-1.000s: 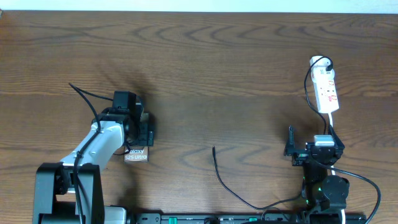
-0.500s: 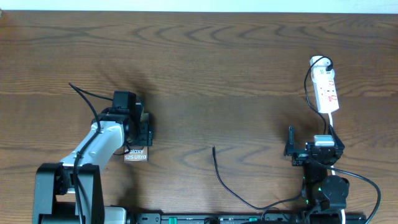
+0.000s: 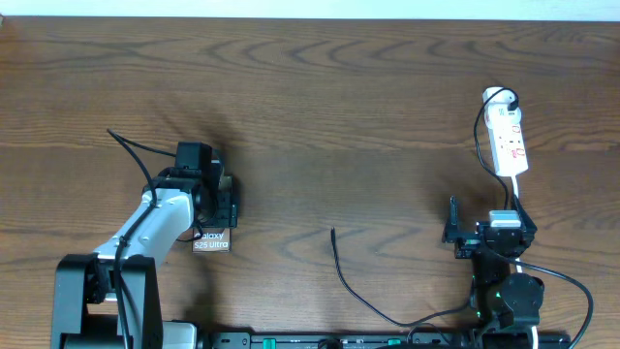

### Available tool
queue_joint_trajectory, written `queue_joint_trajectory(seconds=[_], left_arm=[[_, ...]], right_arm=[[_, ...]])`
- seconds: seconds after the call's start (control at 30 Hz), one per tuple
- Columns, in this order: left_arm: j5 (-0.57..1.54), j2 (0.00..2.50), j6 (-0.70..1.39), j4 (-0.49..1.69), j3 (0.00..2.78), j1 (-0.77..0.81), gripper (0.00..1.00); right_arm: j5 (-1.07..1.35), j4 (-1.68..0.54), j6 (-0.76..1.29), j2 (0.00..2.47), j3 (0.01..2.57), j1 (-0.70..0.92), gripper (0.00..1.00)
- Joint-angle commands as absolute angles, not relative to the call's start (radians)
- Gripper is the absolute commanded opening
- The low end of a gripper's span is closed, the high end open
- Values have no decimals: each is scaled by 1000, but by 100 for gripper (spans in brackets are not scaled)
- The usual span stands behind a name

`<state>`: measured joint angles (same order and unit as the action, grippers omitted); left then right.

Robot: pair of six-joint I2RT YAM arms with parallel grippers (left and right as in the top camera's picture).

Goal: Plug charger to phone and switch on socket

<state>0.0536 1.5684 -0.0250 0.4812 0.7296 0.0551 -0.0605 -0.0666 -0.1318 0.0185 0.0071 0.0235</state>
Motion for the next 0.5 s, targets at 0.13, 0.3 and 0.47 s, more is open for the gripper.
queue_joint_trajectory(seconds=[0.13, 0.3, 0.47], left_arm=[[-12, 1640, -21, 486, 715, 52, 7], [-12, 1637, -22, 488, 748, 52, 8], [-8, 1622, -21, 500, 780, 52, 7]], right_arm=[[-68, -70, -117, 19, 6, 19, 99], [-68, -70, -117, 19, 6, 19, 99], [-68, -70, -117, 19, 6, 19, 99]])
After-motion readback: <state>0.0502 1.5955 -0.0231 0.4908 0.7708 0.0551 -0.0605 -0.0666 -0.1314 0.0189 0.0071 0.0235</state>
